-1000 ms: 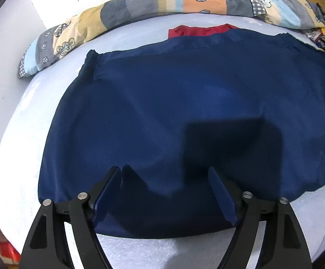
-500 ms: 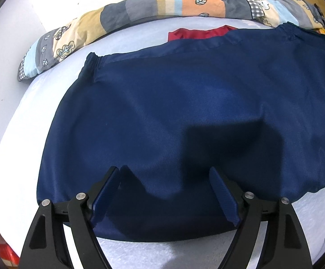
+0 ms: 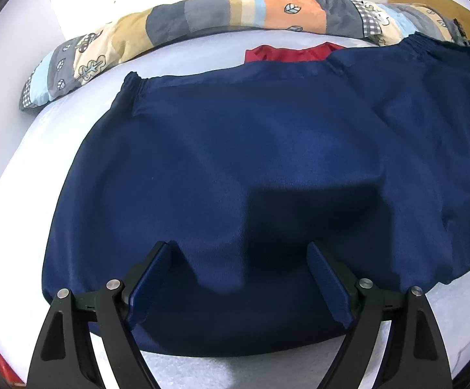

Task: Fold large clothes

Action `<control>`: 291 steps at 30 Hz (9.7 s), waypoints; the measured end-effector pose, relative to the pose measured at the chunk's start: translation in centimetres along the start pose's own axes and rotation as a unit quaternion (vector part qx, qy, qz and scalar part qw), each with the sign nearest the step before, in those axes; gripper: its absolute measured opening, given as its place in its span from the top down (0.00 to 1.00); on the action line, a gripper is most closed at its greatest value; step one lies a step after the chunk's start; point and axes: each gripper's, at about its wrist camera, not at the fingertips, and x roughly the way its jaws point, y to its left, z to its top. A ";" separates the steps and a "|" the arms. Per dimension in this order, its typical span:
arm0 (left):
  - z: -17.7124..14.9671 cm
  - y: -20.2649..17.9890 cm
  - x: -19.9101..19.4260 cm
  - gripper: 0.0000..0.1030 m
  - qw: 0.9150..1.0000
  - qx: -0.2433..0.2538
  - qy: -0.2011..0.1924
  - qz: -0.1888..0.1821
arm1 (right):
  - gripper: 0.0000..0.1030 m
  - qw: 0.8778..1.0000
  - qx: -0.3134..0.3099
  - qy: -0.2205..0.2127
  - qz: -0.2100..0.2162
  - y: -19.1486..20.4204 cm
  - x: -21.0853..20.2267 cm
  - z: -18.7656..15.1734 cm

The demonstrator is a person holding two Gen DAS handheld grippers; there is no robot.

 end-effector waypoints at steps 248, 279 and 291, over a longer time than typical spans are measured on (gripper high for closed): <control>-1.9 30.8 1.4 0.07 0.924 -0.310 0.081 -0.207 | 0.39 0.989 -0.048 0.142 -0.018 7.3 13.7 -4.6; 5.0 30.2 11.4 0.01 0.910 -0.300 0.077 -0.275 | 0.26 0.977 -0.014 0.185 0.108 7.9 23.5 -2.0; 7.1 24.2 9.9 0.30 0.933 -0.233 0.043 -0.269 | 0.52 0.980 -0.085 0.154 0.091 10.6 19.9 -1.7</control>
